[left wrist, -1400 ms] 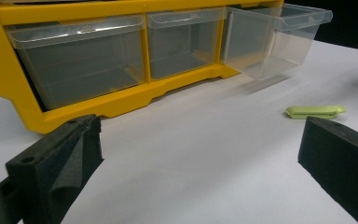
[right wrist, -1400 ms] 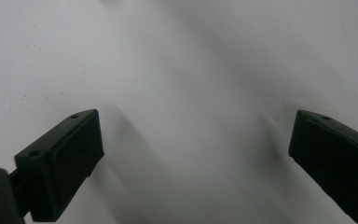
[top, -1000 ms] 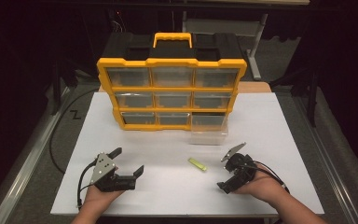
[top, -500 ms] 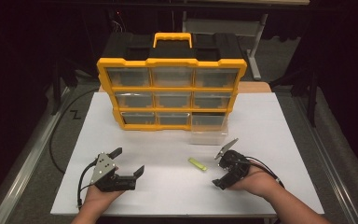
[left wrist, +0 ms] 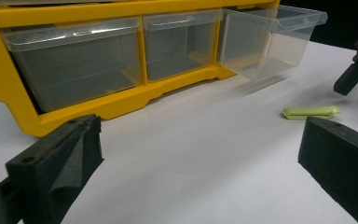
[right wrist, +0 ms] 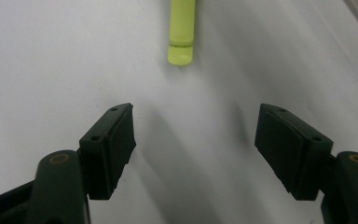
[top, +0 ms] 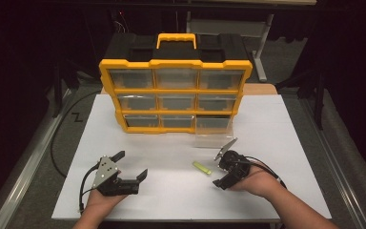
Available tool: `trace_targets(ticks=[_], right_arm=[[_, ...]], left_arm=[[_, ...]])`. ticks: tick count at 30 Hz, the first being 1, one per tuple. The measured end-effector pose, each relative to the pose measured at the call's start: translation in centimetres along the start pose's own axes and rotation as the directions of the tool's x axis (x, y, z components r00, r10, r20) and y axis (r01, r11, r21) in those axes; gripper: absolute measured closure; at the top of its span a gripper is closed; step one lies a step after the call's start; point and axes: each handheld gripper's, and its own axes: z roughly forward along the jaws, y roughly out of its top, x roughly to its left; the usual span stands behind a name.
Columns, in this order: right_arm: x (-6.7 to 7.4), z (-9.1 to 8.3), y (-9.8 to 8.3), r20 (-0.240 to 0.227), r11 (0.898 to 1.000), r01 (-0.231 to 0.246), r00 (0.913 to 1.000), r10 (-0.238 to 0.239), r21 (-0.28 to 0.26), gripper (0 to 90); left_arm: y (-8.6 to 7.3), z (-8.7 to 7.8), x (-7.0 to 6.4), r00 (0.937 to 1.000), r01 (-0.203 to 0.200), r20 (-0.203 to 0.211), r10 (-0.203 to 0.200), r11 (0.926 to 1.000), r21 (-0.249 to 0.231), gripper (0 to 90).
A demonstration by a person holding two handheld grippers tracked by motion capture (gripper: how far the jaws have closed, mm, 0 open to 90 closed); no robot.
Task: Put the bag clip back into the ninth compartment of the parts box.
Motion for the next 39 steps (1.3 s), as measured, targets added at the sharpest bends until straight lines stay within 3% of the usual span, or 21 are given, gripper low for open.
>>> trace_targets(ticks=[13,39], right_arm=[[-0.1,-0.1,1.5,-0.017,1.0,0.014,0.9997,-0.015,-0.015,42.3],[0.6,1.0,3.9,-0.018,0.998,0.058,0.9982,-0.058,-0.017,53.7]], left_arm=[[0.0,0.0,0.0,1.0,0.001,-0.001,-0.001,1.0,-0.001,0.3],[0.0,0.0,0.1,1.0,0.0,0.005,0.0,1.0,-0.001,0.3]])
